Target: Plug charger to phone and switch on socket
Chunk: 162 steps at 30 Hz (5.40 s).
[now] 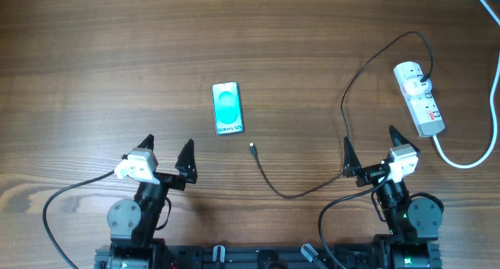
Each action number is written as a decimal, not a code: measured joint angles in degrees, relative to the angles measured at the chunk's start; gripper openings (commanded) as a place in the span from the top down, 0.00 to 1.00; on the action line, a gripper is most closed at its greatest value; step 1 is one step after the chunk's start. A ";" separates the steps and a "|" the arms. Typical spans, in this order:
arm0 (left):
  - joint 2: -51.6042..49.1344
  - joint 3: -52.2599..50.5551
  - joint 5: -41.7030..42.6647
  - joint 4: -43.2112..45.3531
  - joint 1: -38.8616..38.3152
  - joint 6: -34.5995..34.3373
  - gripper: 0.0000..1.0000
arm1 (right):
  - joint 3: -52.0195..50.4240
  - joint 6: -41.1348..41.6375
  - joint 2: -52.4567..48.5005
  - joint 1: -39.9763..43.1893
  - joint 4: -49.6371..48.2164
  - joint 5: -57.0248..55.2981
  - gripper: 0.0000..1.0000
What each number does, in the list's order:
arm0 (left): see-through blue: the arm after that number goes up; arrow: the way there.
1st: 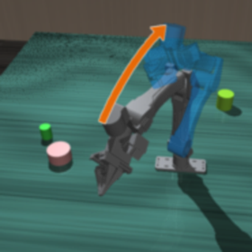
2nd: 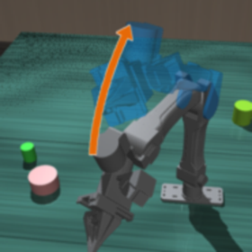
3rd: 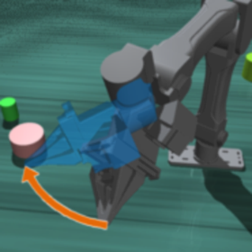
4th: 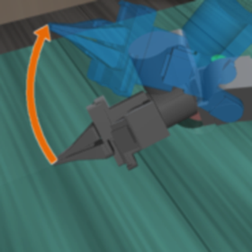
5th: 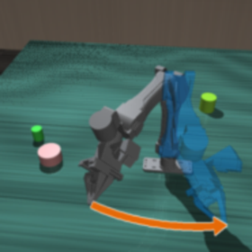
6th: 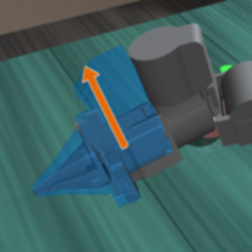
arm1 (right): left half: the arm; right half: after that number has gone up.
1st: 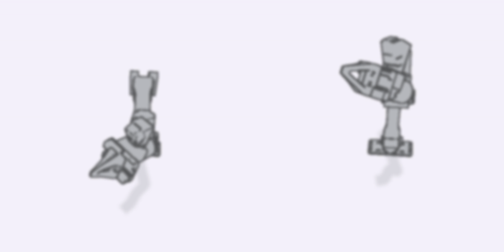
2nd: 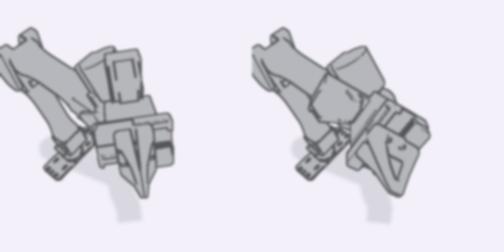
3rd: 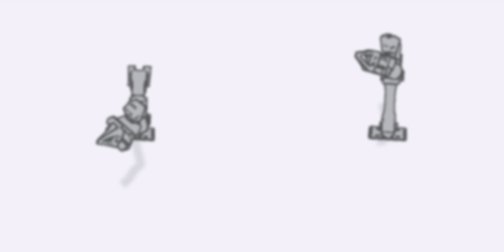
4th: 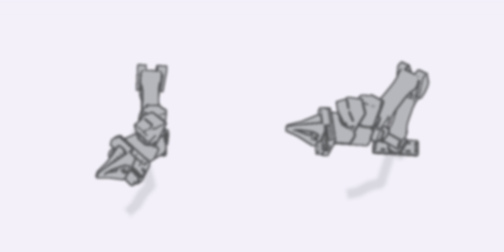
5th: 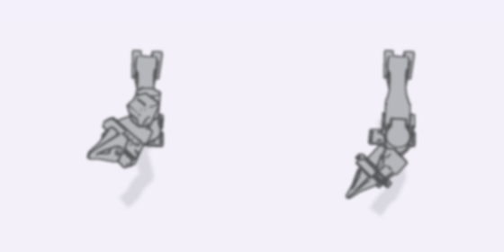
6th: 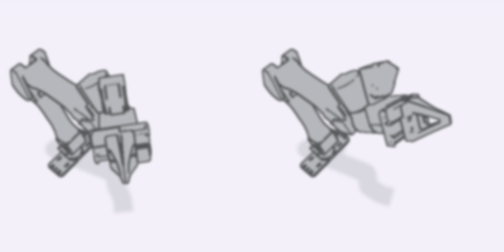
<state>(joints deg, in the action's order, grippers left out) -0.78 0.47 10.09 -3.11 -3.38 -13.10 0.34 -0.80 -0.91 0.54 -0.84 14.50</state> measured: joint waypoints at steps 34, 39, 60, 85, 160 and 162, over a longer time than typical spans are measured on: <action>-29.59 54.01 15.26 -33.62 0.00 -12.63 0.00 | 0.02 0.00 -0.02 0.00 0.09 -0.04 0.00; -54.16 78.93 19.26 -59.30 -0.70 -12.90 0.00 | 0.02 0.00 -0.11 0.00 0.00 -0.22 0.00; -83.60 84.70 17.81 -66.66 -2.47 -12.96 0.10 | 0.02 0.00 -0.11 0.00 0.00 -0.22 0.00; -98.95 76.52 -6.64 -54.97 -19.30 -22.88 0.00 | 0.02 0.02 -0.11 0.00 0.00 -0.22 0.00; -114.49 74.82 -12.15 -44.06 -22.29 -24.26 0.02 | 0.02 0.00 -0.11 0.00 0.00 -0.22 0.00; -114.27 74.47 -12.22 -43.87 -21.29 -25.18 0.07 | 0.02 0.00 -0.11 0.00 0.00 -0.20 0.00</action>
<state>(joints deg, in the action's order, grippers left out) -115.04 74.94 -2.13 -46.98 -24.67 -38.28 0.36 -0.80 -1.02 0.54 -0.84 14.31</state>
